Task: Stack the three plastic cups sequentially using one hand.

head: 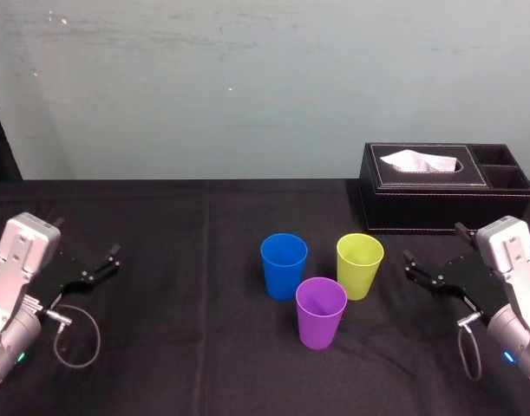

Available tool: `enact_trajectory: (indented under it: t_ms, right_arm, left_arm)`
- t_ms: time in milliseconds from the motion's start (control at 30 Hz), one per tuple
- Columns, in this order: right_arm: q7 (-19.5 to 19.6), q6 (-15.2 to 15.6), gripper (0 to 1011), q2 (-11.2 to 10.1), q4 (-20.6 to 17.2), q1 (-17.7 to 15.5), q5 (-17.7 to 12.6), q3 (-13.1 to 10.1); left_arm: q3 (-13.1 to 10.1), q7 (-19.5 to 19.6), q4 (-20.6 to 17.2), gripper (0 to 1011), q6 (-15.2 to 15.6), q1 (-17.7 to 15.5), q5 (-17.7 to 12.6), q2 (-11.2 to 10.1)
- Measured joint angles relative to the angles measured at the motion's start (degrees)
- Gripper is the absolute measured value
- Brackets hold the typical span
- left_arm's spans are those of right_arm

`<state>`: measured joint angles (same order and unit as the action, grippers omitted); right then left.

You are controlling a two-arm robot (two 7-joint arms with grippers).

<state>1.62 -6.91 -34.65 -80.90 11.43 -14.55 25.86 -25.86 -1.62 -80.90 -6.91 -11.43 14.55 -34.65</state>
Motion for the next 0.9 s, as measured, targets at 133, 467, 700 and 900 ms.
enact_trajectory:
  t_ms: [133, 467, 700, 900]
  right_arm:
    - [0.00, 0.00, 1003, 0.00, 0.00, 0.00, 0.00, 0.00]
    - [-0.05, 0.00, 1003, 0.04, -0.01, -0.04, 0.01, -0.08]
    - [-1.99, 1.11, 1003, 0.34, -1.03, -1.02, -1.61, -1.84]
    - [-5.15, 5.39, 1003, 0.05, -3.65, -2.61, -5.34, -4.05]
  left_arm:
    - [0.00, 0.00, 0.00, 1000, 0.00, 0.00, 0.00, 0.00]
    - [0.00, 0.00, 0.00, 1000, 0.00, 0.00, 0.00, 0.00]
    - [0.00, 0.00, 0.00, 1000, 0.00, 0.00, 0.00, 0.00]
    - [0.00, 0.00, 0.00, 1000, 0.00, 0.00, 0.00, 0.00]
